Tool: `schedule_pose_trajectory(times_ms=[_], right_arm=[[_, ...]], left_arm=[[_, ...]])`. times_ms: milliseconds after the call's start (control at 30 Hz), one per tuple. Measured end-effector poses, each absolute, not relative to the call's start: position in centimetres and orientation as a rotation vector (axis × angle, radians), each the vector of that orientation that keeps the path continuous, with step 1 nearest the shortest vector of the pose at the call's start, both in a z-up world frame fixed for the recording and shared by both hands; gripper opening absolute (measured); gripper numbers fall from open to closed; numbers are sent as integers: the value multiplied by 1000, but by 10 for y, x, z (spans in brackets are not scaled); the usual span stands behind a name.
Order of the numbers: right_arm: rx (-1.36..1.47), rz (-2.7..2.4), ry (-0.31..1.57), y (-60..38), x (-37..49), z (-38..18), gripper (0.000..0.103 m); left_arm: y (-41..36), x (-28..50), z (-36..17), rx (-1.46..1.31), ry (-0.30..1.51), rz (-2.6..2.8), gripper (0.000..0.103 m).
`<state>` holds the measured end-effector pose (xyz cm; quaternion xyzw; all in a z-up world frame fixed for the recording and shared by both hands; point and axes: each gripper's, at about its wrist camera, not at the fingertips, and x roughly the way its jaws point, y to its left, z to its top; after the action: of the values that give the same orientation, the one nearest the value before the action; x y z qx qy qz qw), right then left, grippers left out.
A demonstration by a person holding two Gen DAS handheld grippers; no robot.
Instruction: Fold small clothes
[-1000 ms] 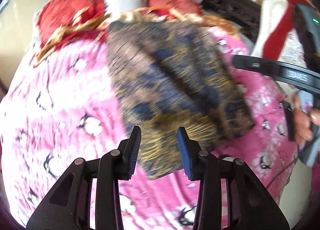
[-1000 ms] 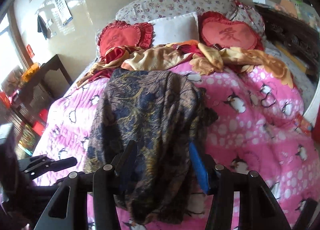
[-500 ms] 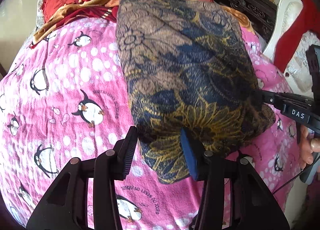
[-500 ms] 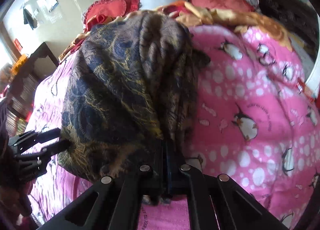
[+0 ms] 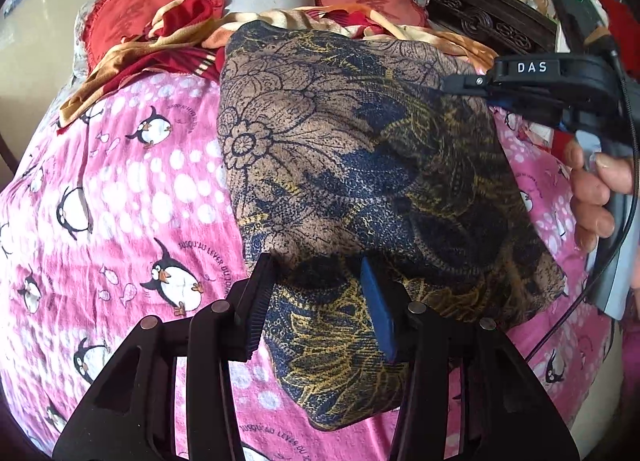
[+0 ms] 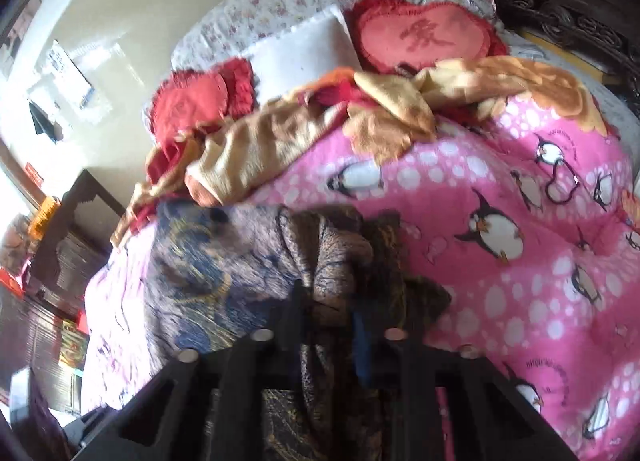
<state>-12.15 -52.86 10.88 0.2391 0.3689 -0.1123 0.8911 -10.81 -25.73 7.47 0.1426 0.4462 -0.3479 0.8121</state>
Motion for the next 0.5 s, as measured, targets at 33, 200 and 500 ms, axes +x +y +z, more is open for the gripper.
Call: schedule_pose_trajectory(times_ms=[33, 200, 500], right_arm=[[439, -249, 756, -523, -124, 115, 12], [301, -373, 805, -526, -114, 97, 12], [373, -266, 726, -506, -160, 122, 25]], left_arm=[[-258, -109, 74, 307, 948, -751, 45], [-269, -106, 64, 309, 961, -758, 52], [-265, -102, 63, 297, 970, -737, 52]])
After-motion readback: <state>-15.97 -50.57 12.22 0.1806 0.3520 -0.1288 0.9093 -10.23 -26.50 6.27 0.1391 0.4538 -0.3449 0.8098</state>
